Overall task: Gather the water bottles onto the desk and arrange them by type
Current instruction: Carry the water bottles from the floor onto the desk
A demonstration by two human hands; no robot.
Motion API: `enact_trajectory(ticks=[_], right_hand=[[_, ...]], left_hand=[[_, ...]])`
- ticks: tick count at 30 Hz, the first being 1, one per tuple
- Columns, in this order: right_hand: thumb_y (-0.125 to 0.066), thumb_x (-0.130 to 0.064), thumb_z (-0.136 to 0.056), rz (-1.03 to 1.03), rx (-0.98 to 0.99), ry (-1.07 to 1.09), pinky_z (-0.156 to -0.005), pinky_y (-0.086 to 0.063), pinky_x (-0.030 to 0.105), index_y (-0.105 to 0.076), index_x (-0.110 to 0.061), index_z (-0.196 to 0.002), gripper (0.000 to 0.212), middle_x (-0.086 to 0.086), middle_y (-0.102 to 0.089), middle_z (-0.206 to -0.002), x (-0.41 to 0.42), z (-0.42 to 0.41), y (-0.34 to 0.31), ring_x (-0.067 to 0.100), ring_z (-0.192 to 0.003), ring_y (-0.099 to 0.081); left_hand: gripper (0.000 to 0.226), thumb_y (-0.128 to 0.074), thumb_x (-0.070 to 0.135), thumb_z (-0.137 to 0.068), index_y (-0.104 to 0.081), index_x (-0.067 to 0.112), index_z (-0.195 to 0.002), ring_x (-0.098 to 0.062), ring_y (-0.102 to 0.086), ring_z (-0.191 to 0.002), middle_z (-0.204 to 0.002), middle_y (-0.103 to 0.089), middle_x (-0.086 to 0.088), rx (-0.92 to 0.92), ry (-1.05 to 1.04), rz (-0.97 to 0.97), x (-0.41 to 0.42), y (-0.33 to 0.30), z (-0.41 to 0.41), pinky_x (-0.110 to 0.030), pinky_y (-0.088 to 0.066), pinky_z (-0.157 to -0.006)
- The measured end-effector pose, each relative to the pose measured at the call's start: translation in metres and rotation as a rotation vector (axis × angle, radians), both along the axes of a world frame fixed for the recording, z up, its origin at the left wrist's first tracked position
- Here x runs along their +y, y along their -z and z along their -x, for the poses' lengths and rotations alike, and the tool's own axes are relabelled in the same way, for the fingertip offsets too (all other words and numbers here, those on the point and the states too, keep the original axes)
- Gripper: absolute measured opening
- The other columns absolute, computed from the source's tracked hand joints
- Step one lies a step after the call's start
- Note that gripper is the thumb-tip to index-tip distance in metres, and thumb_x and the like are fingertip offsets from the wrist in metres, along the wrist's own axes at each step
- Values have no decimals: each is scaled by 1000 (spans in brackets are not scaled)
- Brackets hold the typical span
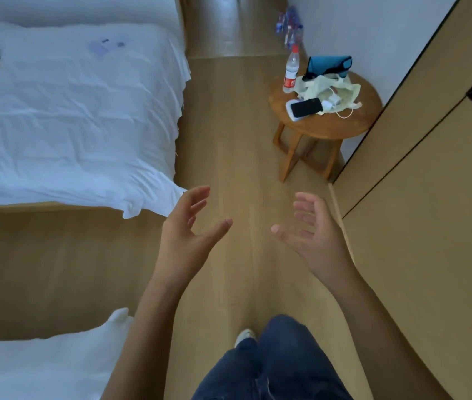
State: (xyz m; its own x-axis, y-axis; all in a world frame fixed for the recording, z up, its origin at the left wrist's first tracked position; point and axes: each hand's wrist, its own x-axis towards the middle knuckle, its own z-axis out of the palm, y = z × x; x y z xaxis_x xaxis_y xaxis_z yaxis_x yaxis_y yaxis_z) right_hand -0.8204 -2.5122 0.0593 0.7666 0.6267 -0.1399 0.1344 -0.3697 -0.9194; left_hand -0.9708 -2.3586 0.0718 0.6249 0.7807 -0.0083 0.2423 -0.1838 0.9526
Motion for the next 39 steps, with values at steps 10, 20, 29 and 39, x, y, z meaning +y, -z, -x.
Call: enact_trajectory(ticks=[10, 20, 29, 39], right_hand=[[-80, -27, -80, 13, 28, -27, -104, -44, 34, -46, -33, -131, 61, -8, -52, -133, 206, -144, 33, 10, -124, -51], [-80, -29, -80, -7, 37, -46, -106, -45, 40, -46, -33, -132, 63, -7, -52, -135, 439, -322, 17, 11, -125, -51], [-80, -28, -80, 45, 62, 31, -105, -46, 43, -46, -35, -130, 62, -8, -53, -135, 601, -442, 31, 11, -123, -52], [-79, -32, -80, 59, 24, 134, -105, -47, 47, -43, -34, -133, 64, -7, -50, -135, 838, -587, 15, 15, -123, -52]], left_hand=[[50, -81, 22, -79, -56, 40, -118, 10, -55, -116, -126, -61, 20, 54, -97, 64, 190, 41, -118, -13, -41, -94], [50, -81, 20, -80, -56, 40, -119, 2, -54, -121, -125, -59, 22, 67, -82, 18, 415, 15, -304, -16, -40, -96], [50, -79, 27, -82, -51, 41, -121, 7, -52, -115, -121, -54, 29, 80, -2, -1, 597, 32, -440, -9, -37, -91], [51, -79, 33, -81, -50, 44, -121, -4, -52, -122, -121, -53, 29, 101, 113, -76, 852, 19, -599, -11, -37, -92]])
